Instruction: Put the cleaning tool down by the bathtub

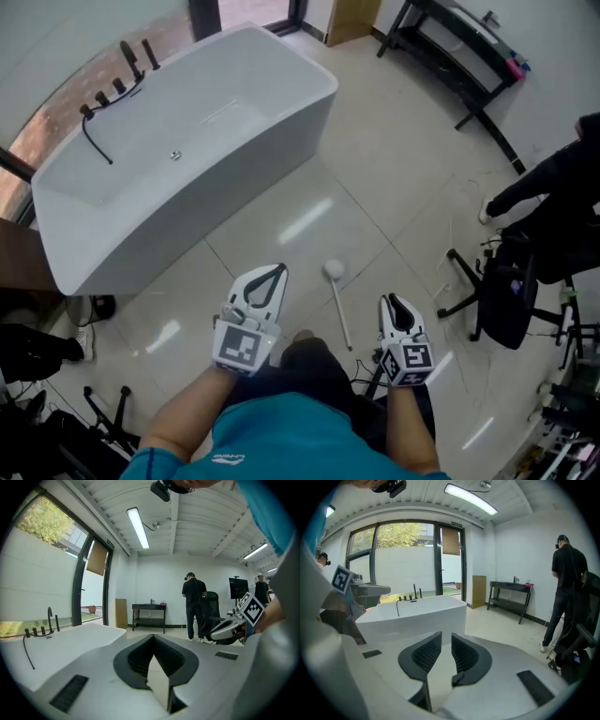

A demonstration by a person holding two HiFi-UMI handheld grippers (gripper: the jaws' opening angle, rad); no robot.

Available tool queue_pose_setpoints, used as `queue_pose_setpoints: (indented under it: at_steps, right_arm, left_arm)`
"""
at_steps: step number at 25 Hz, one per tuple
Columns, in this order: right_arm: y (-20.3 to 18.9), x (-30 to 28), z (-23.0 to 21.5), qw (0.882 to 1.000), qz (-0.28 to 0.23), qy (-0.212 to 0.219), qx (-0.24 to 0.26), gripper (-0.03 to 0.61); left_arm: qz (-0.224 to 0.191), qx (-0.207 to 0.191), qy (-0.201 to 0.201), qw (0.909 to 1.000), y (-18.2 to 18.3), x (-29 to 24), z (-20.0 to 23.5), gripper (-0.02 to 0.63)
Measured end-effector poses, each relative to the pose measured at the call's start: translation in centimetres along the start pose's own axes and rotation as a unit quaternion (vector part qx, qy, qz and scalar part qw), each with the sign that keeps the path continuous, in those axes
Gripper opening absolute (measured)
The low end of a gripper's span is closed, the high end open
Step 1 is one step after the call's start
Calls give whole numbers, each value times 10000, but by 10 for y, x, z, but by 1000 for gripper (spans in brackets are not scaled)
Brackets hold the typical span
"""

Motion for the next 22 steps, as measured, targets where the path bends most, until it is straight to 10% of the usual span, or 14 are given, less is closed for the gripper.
queue_pose_setpoints:
  at_steps: [22]
  right_arm:
    - [-367, -248, -61, 9961, 825, 105, 288, 94]
  left_arm:
    - [-59, 197, -432, 9989, -367, -159, 21, 0]
Point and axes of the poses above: the fingertips, and each gripper's own axes: x backward along the fingers, z to its left, y out of its top, the point moved 9 cm from there along x, backward along the fingers
